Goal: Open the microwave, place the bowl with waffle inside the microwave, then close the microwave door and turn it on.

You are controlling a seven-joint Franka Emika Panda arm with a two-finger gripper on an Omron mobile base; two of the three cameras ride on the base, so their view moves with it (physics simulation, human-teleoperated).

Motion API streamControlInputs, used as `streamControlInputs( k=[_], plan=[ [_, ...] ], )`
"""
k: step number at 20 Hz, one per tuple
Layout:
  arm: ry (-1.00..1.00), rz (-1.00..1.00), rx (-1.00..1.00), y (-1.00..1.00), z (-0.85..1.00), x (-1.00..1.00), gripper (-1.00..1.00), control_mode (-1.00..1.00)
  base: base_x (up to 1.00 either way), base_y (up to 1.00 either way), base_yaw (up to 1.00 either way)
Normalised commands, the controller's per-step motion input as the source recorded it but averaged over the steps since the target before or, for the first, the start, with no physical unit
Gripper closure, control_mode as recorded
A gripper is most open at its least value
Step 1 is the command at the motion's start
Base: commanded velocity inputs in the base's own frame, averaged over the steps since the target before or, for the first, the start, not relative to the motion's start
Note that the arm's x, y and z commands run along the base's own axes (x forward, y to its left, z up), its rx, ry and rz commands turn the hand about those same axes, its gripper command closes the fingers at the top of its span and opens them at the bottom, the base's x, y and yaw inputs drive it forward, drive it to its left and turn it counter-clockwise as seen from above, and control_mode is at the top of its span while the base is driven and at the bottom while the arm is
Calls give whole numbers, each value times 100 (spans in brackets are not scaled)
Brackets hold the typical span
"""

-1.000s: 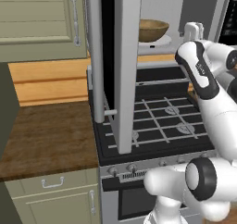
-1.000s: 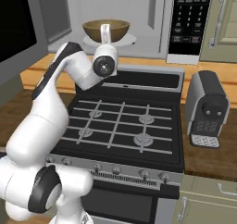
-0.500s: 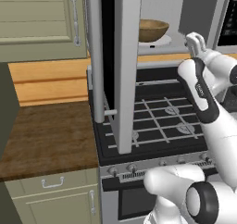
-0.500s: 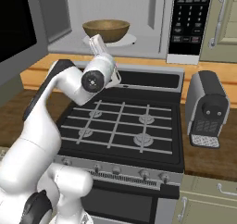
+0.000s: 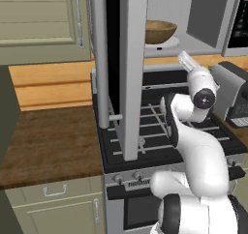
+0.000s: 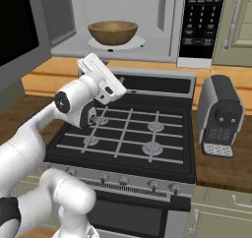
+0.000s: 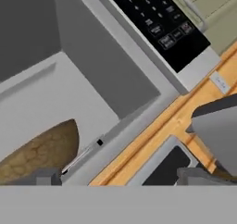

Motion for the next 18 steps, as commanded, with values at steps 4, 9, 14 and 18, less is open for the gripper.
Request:
streamControlInputs(
  k=[4,9,14,18],
  plan=[
    [-12,-39,-48,0,0,-14,-100,-100,0,0,0],
    [-17,-31,-41,0,-27,-37,-100,-100,0,0,0],
    [-25,-8,-28,14,-10,-86,-100,-100,0,0,0],
    [-20,0,-23,38,0,-100,-100,-100,0,0,0]
  ],
)
